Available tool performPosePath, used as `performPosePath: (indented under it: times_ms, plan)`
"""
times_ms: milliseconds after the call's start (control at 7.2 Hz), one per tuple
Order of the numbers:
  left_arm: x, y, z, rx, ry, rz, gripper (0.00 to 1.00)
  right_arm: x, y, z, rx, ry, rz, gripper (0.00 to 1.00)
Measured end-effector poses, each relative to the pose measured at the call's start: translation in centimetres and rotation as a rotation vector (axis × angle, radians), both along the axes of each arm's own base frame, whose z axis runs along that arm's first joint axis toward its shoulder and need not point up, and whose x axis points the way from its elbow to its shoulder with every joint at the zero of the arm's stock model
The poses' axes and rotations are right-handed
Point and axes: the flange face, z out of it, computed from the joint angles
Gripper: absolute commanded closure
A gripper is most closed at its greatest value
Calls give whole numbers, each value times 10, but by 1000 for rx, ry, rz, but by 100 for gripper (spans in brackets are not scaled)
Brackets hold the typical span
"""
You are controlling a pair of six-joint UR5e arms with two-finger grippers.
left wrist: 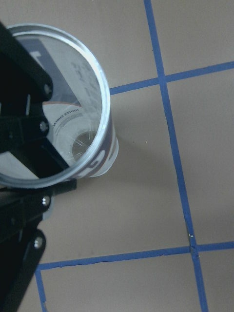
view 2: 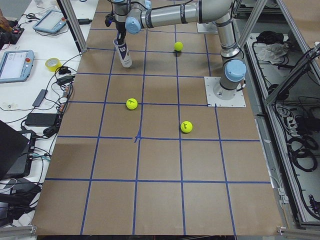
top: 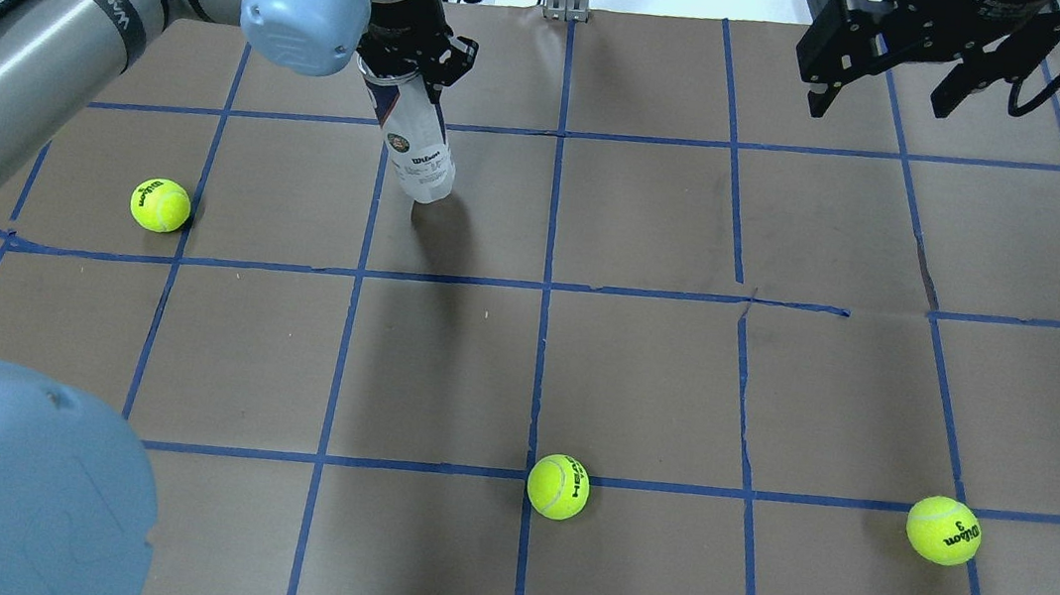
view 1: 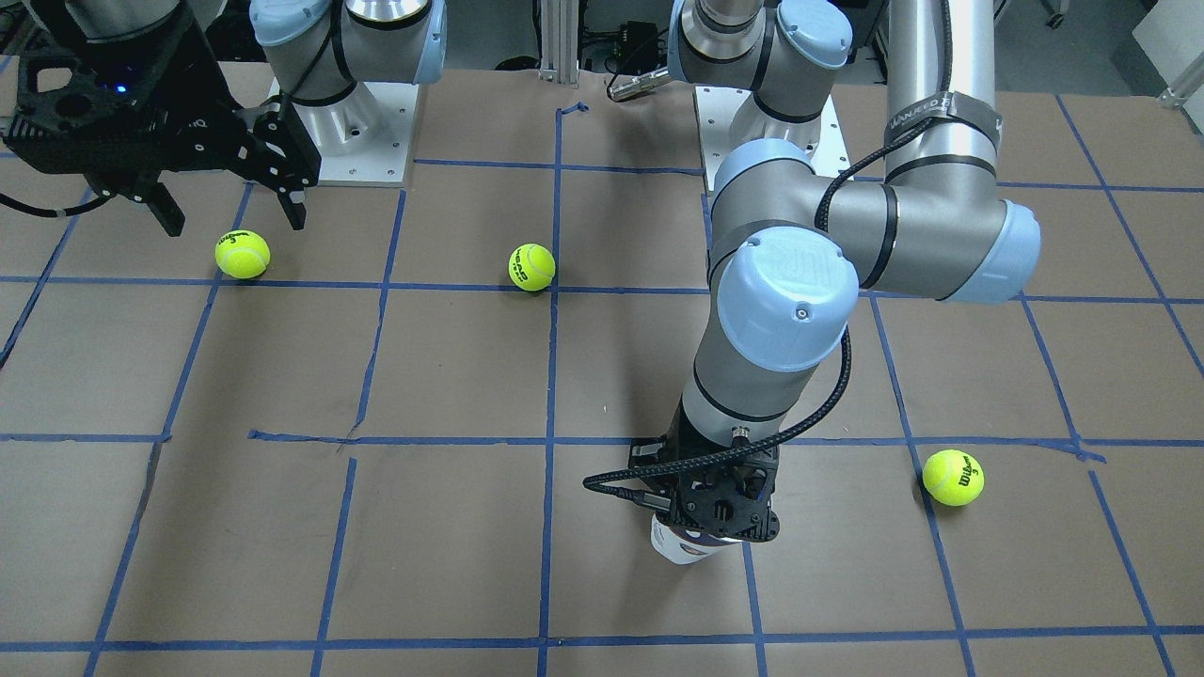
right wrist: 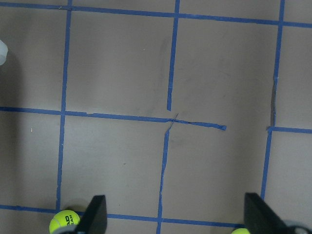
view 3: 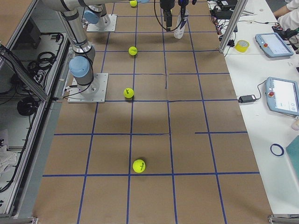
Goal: Lift up tennis ball bucket
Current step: 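Hold the upright can raised in the left gripper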
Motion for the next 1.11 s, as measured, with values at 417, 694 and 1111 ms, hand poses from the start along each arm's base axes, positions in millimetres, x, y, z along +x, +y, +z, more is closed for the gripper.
performPosePath:
  times_ms: [417, 694, 1111]
  plan:
    - [-12, 7, -10, 1, 3, 1, 8, 0, 0, -1, 1, -1, -1, 0]
    - [-17, 10, -11, 4, 7, 8, 0, 0, 0, -1, 2, -2, 0, 0]
    - [-21, 17, 10, -6, 18, 24, 0, 1, 1, -3, 7, -4, 1, 0]
